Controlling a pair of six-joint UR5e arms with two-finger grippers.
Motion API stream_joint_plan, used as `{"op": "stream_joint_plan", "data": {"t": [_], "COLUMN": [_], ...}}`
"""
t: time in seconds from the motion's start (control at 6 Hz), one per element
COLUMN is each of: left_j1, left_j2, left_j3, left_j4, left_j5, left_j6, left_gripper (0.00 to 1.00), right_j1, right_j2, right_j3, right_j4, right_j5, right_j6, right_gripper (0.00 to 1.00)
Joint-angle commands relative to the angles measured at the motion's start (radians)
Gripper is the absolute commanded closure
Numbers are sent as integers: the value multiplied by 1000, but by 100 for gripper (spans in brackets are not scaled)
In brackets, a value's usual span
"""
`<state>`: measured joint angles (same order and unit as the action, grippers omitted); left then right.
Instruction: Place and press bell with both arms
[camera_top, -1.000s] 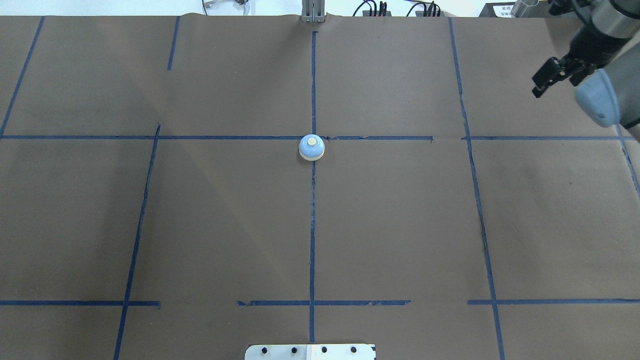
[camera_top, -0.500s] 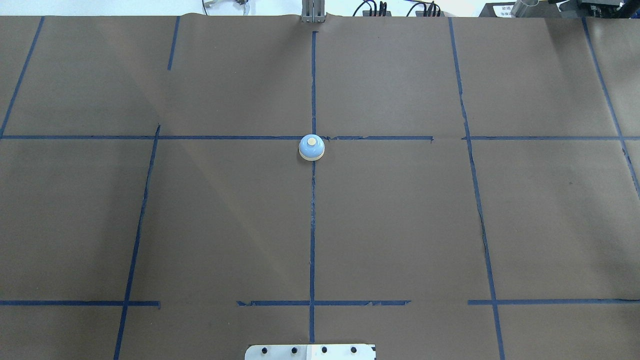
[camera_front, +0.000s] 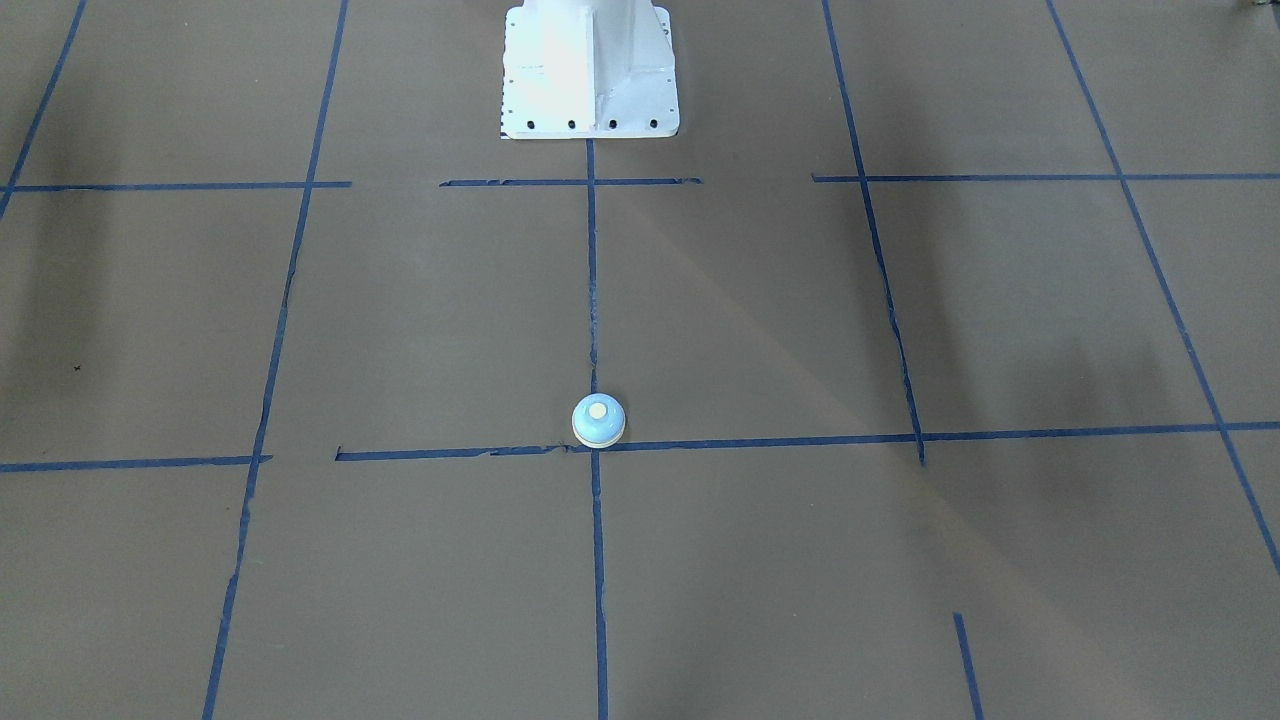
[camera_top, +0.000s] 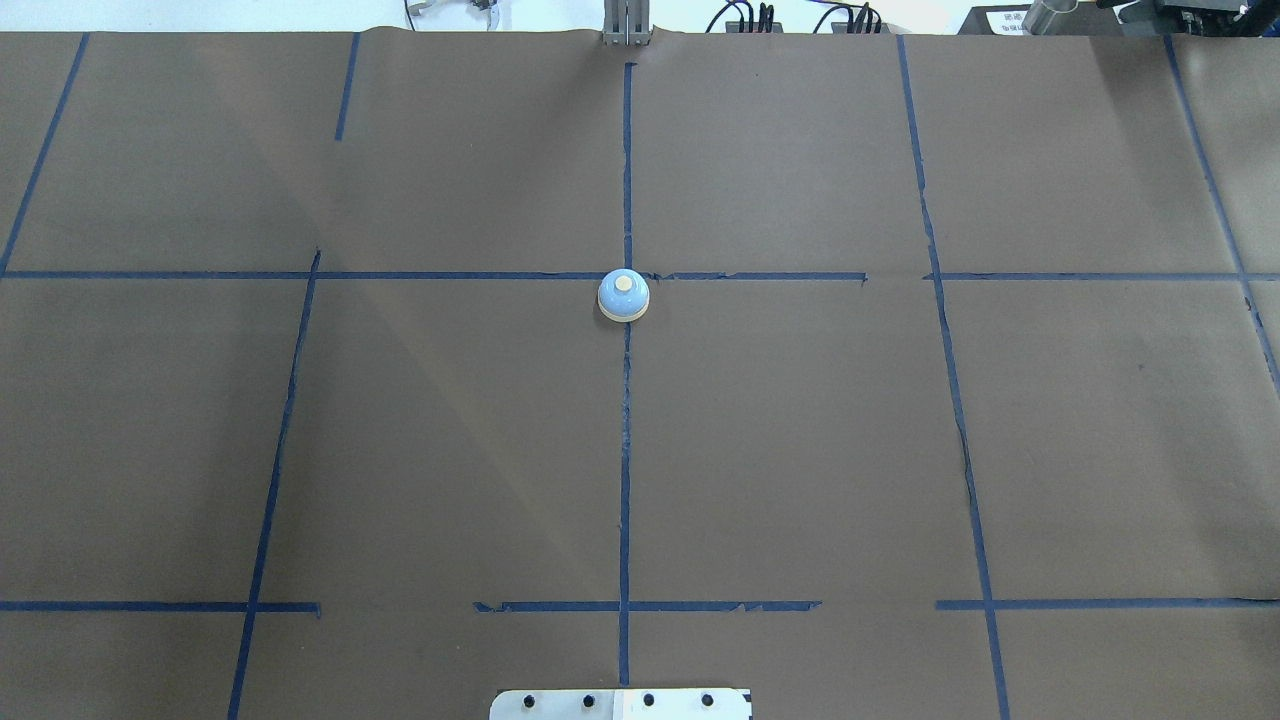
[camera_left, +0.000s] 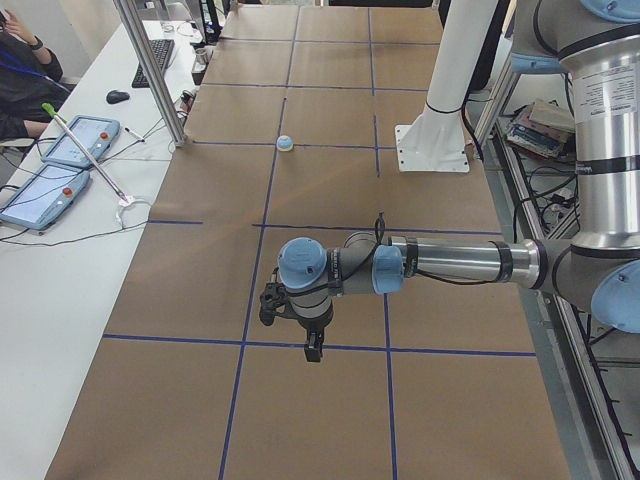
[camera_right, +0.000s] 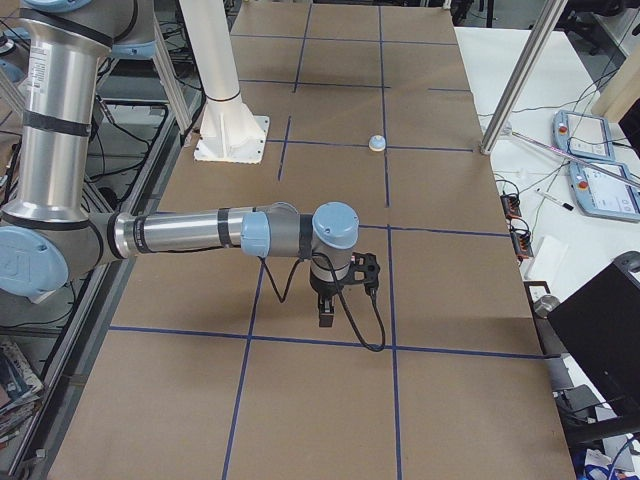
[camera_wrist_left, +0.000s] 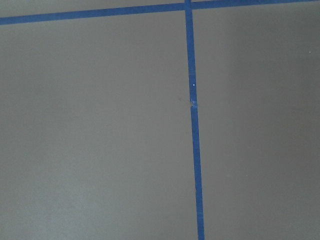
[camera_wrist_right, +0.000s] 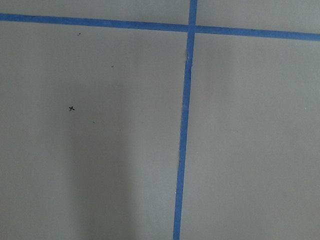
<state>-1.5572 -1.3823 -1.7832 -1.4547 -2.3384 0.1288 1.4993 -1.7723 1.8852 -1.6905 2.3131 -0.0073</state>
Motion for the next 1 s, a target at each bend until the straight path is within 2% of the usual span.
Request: {"op": "stream_joint_plan", "data": {"t": [0.0,0.83], "left_j1": [0,-1], "left_j2": [0,2], "left_j3": [-2,-15], "left_j4": [-1,0], "left_j5": [1,1], "left_j6": [0,0], "left_gripper": [0,0], "right_j1": [1,1], "right_j2": [-1,1], "right_j3": [-1,2], "right_j4": [2,2], "right_j5": [0,-1], "right_j6": [1,1], "right_gripper": [0,0]}}
